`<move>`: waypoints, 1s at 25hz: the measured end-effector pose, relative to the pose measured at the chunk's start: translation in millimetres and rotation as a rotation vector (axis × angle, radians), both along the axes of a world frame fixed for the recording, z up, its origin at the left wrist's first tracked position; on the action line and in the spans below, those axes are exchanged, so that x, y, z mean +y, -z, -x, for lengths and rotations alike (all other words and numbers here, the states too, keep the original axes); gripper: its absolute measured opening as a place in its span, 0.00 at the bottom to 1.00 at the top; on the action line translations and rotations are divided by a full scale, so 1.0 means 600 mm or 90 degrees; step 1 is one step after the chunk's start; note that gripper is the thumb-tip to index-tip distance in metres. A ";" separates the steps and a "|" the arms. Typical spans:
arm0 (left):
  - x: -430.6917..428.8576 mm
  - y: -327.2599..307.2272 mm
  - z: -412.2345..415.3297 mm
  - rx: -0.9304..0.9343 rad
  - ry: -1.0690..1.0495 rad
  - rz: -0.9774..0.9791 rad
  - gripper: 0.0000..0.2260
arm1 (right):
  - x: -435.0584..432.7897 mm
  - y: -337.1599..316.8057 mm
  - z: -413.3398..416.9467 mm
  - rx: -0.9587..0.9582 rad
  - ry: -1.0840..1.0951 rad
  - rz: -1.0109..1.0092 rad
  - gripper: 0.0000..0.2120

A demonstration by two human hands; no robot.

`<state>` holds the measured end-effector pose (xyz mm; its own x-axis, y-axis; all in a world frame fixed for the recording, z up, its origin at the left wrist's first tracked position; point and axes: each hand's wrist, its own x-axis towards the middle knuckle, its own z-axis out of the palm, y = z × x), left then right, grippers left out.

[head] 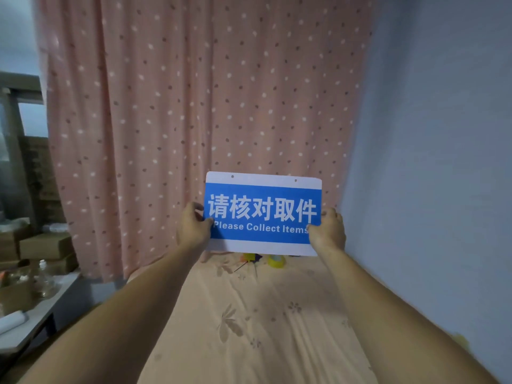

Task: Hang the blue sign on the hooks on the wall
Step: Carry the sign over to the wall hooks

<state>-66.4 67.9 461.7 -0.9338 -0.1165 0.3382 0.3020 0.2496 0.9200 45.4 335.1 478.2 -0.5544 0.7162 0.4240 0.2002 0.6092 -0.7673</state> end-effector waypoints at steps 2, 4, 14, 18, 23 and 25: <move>0.021 -0.016 -0.012 0.008 0.017 -0.015 0.10 | 0.011 -0.013 -0.021 0.009 0.017 -0.008 0.14; 0.049 -0.026 -0.022 0.016 0.033 -0.019 0.10 | 0.027 -0.021 -0.044 0.022 0.037 -0.010 0.15; 0.337 -0.048 -0.136 0.038 0.203 -0.025 0.11 | 0.223 -0.043 -0.282 0.063 0.220 -0.056 0.16; 0.503 -0.050 -0.234 0.039 0.300 -0.043 0.11 | 0.336 -0.052 -0.426 0.067 0.314 -0.066 0.17; 0.704 -0.067 -0.364 0.047 0.379 -0.052 0.13 | 0.458 -0.074 -0.601 0.083 0.410 -0.077 0.16; 0.775 -0.076 -0.422 0.052 0.421 -0.062 0.13 | 0.498 -0.082 -0.673 0.093 0.448 -0.080 0.16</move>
<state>186.7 533.1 507.5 -0.7906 0.4382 0.4277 0.4326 -0.0947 0.8966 449.5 634.2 527.5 0.0871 0.8234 0.5607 0.4781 0.4592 -0.7487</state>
